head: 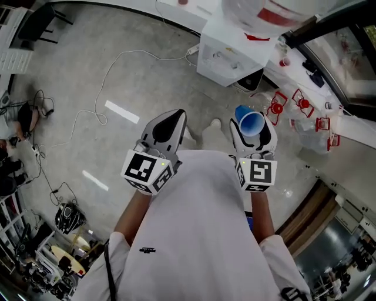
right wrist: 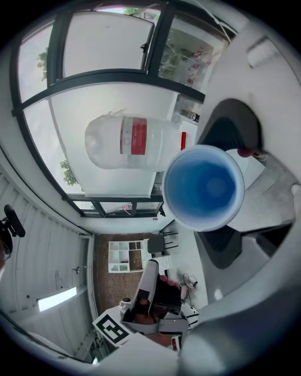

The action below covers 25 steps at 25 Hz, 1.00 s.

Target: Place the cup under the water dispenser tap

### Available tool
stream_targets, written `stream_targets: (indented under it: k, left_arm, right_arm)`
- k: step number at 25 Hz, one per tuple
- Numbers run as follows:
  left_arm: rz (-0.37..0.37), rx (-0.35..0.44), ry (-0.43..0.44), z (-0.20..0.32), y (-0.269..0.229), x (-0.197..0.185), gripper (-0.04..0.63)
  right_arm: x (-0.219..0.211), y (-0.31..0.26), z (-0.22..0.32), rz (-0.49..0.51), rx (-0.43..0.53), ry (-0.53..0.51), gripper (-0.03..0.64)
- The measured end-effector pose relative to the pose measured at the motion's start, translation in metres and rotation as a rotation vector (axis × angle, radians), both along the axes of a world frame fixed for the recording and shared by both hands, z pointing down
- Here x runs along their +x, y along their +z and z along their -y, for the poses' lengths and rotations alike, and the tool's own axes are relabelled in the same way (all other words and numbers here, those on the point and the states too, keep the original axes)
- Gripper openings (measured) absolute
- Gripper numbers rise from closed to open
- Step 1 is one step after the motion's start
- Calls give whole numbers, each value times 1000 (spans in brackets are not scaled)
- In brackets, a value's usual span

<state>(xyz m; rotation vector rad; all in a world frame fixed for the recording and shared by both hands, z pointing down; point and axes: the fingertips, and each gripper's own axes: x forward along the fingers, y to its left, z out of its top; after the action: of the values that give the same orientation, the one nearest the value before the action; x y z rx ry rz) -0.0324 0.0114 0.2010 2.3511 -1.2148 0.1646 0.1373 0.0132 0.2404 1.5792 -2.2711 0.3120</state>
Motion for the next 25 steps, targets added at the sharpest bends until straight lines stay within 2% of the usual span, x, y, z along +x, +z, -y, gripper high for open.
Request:
stream_targets:
  k: [5, 11, 15, 20, 25]
  left_arm:
    - [28, 8, -27, 13, -4, 21, 6]
    - [35, -3, -119, 17, -1, 30, 6]
    - [53, -18, -178, 16, 5, 32, 8]
    - [72, -41, -236, 21, 18, 34, 6]
    - [70, -86, -266, 27, 40, 38, 7]
  right_arm:
    - [0, 1, 30, 11, -1, -62, 367]
    - [5, 11, 45, 14, -13, -153, 367]
    - [10, 24, 51, 13, -34, -209, 367]
    - [9, 35, 67, 65, -16, -255, 367]
    - [1, 65, 78, 47, -54, -312, 367]
